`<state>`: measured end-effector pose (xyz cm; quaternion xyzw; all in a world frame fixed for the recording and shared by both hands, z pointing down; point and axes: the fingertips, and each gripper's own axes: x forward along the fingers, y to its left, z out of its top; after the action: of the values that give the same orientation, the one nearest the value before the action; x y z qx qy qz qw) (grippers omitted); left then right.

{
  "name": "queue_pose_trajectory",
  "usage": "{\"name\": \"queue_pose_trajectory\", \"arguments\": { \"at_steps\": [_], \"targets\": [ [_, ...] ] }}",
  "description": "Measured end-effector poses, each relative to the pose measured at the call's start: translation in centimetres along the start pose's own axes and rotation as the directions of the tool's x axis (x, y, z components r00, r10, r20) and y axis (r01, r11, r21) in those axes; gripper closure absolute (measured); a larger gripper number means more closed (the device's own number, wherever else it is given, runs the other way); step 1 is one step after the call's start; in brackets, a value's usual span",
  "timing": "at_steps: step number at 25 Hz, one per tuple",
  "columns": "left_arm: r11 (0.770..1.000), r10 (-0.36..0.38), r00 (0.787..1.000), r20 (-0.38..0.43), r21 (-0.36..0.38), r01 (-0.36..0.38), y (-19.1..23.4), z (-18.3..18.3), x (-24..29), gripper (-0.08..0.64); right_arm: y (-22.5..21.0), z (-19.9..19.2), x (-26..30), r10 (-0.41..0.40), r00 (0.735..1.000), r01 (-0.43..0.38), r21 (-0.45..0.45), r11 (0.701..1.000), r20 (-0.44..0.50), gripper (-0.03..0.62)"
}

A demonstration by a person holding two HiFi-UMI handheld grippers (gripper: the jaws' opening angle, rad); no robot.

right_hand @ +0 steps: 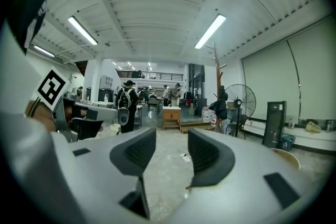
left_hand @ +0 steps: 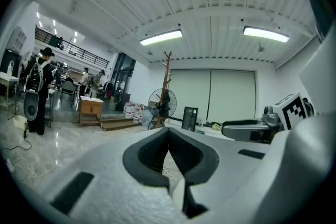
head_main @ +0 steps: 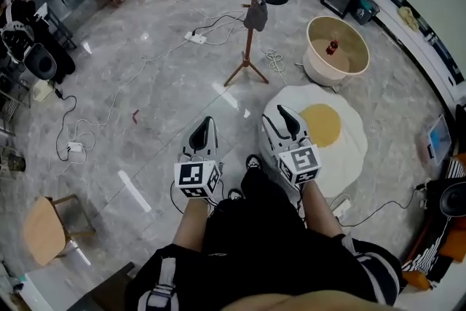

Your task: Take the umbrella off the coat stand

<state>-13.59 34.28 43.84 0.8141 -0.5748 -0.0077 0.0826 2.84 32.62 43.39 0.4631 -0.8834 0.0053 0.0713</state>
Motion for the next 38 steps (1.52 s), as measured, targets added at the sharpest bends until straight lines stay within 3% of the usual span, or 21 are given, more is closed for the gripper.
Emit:
{"name": "queue_pose_trajectory", "arguments": {
  "at_steps": [13,23,28,38],
  "targets": [
    [0.999,0.039,0.999,-0.007,-0.007,-0.039,5.5,0.5,9.1,0.563,-5.1,1.9,10.6,0.029,0.999,-0.028,-0.021,0.999,0.030,0.370],
    [1.000,0.006,1.000,-0.021,-0.003,-0.006,5.2,2.0,20.7,0.563,-14.4,2.8,17.6,0.017,1.000,-0.017,0.009,1.000,0.014,0.365],
    [1.000,0.008,0.999,-0.042,-0.007,-0.009,5.2,1.4,25.2,0.563,-18.2,1.7,20.1,0.012,1.000,-0.013,0.033,0.999,0.001,0.360],
    [0.999,0.038,0.998,-0.040,-0.003,-0.039,5.7,1.6,33.9,0.563,-27.0,3.3,24.9,-0.012,0.999,0.011,0.030,0.999,0.042,0.365]
  ]
}}
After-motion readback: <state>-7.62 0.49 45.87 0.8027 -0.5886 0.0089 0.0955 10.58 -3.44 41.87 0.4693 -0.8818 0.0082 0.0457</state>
